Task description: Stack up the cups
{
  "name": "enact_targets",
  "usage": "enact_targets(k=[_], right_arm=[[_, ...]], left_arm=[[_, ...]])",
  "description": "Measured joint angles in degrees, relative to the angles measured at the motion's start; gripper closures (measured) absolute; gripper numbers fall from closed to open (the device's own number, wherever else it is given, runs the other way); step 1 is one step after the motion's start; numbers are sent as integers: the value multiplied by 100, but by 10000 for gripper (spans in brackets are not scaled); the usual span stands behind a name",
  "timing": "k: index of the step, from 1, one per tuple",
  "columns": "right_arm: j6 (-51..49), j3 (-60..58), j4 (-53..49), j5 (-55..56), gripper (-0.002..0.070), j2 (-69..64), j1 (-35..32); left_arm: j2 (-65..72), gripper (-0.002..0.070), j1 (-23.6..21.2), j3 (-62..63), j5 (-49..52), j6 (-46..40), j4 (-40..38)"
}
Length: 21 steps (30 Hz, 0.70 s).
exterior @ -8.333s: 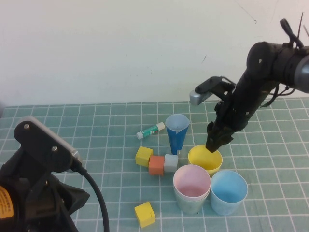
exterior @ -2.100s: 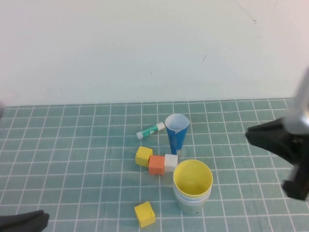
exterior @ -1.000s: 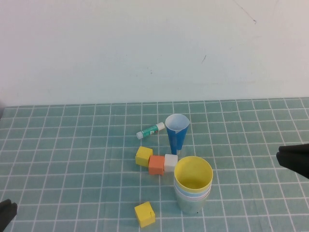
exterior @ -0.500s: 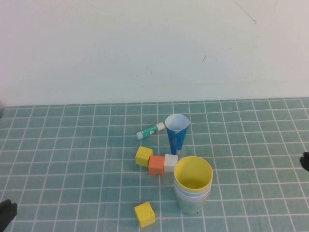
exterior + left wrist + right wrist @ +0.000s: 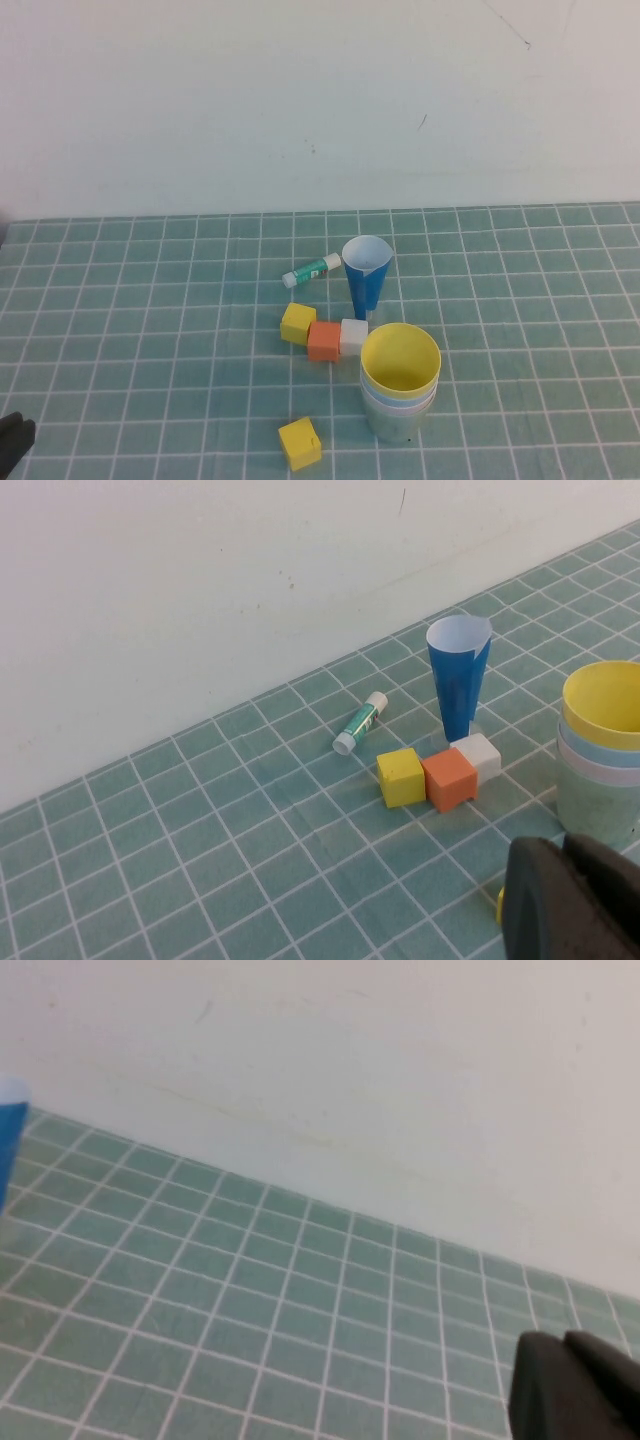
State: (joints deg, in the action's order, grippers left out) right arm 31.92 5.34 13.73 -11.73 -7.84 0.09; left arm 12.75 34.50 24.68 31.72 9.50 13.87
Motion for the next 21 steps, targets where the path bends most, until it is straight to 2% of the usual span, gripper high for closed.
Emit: enact_targets(k=[4, 11, 14, 21], right_arm=[[-914, -381, -557, -365, 678, 512, -446], [-2704, -693, -1911, -652, 678, 835, -509], [-3192, -693, -2141, -706, 678, 858, -417], [-3499, -693, -2280, -719, 678, 858, -124]], left_arm=[[0, 677, 0, 0, 0, 0, 0], [0, 677, 0, 0, 0, 0, 0], [0, 677, 0, 0, 0, 0, 0], [0, 677, 0, 0, 0, 0, 0]])
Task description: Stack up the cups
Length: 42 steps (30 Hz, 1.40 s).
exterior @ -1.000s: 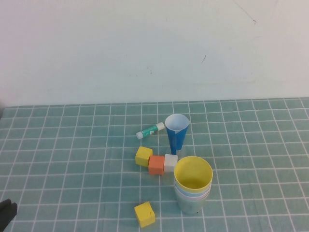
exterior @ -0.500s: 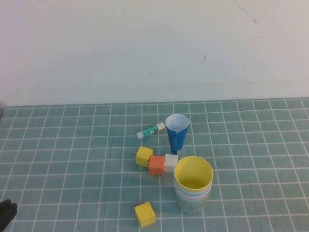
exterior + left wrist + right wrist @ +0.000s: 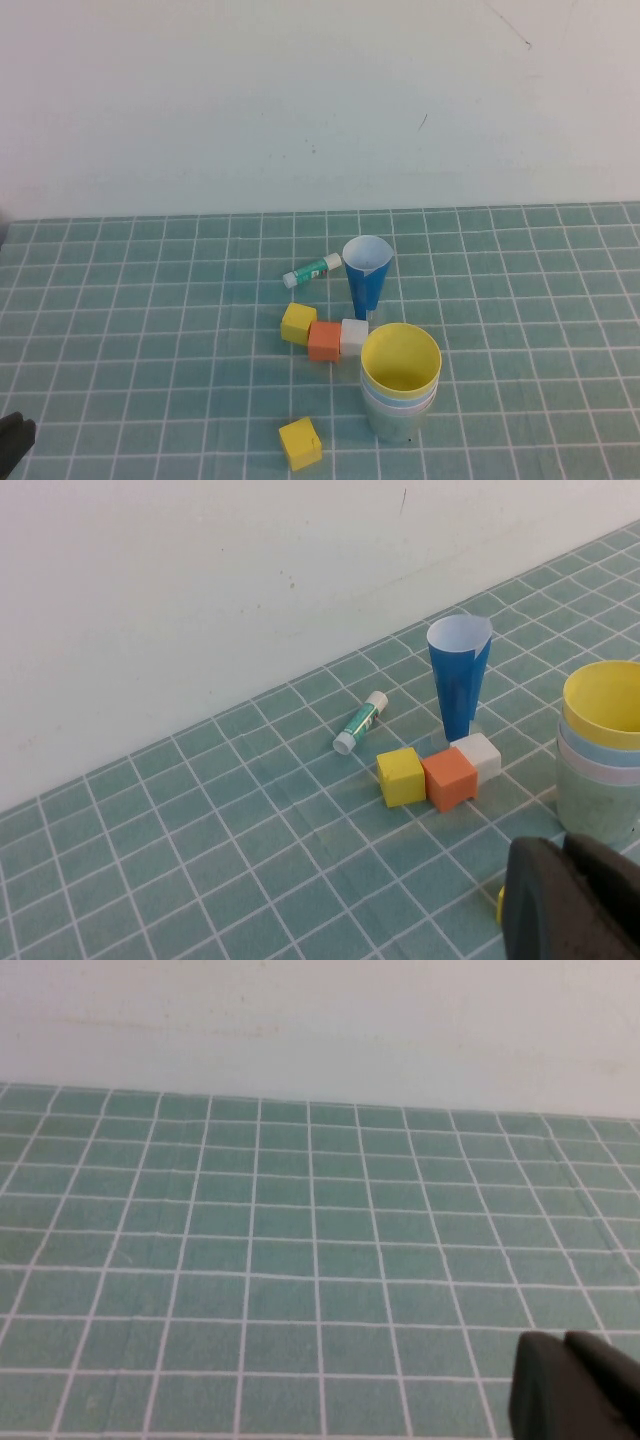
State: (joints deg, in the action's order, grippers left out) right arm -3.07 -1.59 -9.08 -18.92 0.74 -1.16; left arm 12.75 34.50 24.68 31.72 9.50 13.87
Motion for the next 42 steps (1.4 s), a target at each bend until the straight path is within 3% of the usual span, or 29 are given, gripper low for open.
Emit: enact_targets(k=[28, 33, 42], right_arm=[[-38, 0, -5, 0, 678, 0, 5], [-38, 0, -13, -4, 678, 0, 5], [-38, 0, -28, -4, 678, 0, 5]], left_arm=[[-175, 677, -81, -263, -98, -58, 26], [-656, 677, -854, -1007, -500, -50, -140], [-1345, 677, -3229, -1916, -772, -45, -1205]])
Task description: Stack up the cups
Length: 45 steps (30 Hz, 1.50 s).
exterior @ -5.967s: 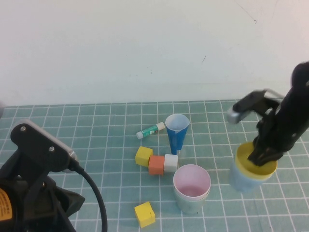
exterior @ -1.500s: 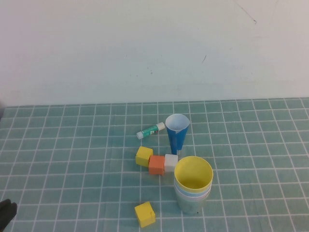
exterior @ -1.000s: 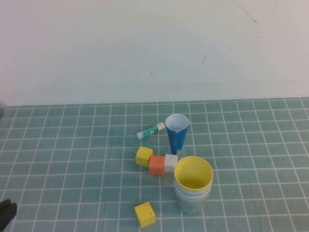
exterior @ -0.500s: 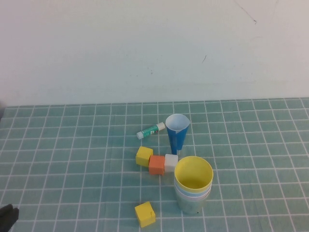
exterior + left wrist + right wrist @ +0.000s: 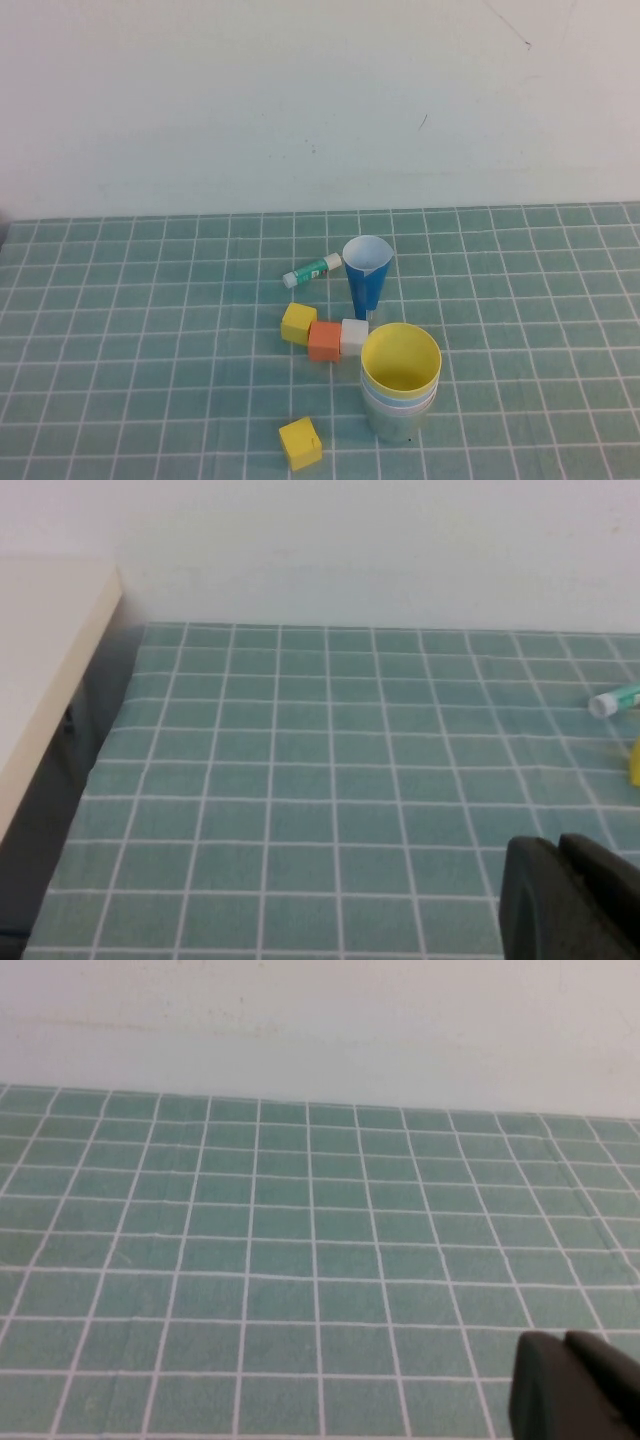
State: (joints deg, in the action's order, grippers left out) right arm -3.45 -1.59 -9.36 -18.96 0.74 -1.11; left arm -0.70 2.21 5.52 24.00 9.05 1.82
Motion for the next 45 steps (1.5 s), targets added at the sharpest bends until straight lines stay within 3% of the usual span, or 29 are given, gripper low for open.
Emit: enact_targets(k=[3, 7, 17, 45], right_arm=[[0, 0, 0, 0, 678, 0, 0], [0, 0, 0, 0, 678, 0, 0], [0, 0, -14, 0, 678, 0, 0], [0, 0, -14, 0, 678, 0, 0]], left_arm=[[-11, 677, -309, -133, 0, -461, -232], [-11, 677, -336, -338, 0, -1024, -435], [-11, 677, -295, -601, -439, -1048, -754], [-11, 677, -233, -601, -448, -1110, -776]])
